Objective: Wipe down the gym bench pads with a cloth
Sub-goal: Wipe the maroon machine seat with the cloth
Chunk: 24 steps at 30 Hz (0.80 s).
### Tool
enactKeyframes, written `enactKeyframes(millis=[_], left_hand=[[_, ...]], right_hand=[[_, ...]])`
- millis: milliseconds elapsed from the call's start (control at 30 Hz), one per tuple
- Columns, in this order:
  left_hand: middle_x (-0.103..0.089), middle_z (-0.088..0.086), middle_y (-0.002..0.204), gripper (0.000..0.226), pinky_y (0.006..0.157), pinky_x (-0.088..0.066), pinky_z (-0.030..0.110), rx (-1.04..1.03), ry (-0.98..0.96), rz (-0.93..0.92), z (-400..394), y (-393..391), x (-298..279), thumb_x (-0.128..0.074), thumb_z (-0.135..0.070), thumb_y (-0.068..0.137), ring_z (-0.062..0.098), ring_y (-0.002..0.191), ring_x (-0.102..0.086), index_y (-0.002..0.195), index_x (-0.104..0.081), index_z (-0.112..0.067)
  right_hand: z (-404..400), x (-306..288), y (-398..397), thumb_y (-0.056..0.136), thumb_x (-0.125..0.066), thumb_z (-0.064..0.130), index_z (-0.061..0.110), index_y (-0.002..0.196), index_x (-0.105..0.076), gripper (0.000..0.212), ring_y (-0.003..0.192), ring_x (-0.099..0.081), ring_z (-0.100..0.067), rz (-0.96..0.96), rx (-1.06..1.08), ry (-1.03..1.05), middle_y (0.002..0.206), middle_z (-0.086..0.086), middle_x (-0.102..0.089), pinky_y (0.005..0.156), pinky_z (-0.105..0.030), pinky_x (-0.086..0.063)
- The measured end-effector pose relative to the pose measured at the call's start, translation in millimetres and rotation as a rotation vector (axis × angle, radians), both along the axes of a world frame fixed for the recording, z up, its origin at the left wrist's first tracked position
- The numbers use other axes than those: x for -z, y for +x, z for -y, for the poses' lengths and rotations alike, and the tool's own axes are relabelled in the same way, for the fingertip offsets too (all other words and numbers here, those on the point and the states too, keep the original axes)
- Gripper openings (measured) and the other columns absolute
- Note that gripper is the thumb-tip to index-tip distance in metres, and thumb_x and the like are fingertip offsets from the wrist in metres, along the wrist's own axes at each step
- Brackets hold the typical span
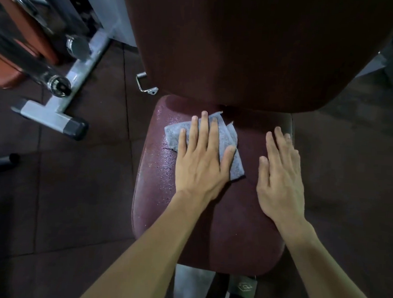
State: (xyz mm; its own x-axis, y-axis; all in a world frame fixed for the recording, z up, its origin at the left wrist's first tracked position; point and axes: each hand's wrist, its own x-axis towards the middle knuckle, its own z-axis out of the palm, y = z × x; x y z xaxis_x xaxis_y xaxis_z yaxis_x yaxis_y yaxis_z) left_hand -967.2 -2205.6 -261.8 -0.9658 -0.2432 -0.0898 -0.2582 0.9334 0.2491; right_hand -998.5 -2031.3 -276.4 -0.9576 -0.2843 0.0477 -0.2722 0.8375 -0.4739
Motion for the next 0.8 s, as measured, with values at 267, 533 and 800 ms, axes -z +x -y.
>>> enactKeyframes(millis=[267,533,800], left_hand=[[0.002,0.017,0.171,0.090,0.130,-0.001,0.047,-0.119,-0.018,0.002,11,-16,-2,-0.012,-0.068,0.101,0.026,0.159,0.006,0.162,-0.003,-0.001],[-0.031,0.023,0.163,0.077,0.128,-0.011,0.051,-0.001,-0.151,0.016,23,-48,-3,-0.017,-0.055,0.106,0.035,0.156,-0.020,0.156,-0.026,0.004],[-0.042,0.018,0.157,0.071,0.128,-0.009,0.048,0.190,-0.123,-0.009,-27,-70,-5,-0.024,-0.053,0.106,0.034,0.151,-0.028,0.154,-0.035,-0.002]], right_hand=[[3,-1,4,0.109,-0.025,0.030,0.017,0.161,-0.022,0.054,0.158,-0.006,-0.016,-0.019,0.018,0.040,0.170,0.001,-0.015,0.127,-0.042,-0.010],[2,-3,2,0.108,-0.026,0.029,0.019,0.161,-0.025,0.053,0.157,-0.004,-0.008,0.023,0.034,-0.043,0.170,0.007,-0.015,0.128,-0.036,-0.007],[-11,-9,1,0.106,-0.035,0.021,0.015,0.154,-0.042,0.049,0.150,-0.027,0.002,0.149,0.189,-0.567,0.161,0.006,-0.037,0.124,-0.024,-0.022]])
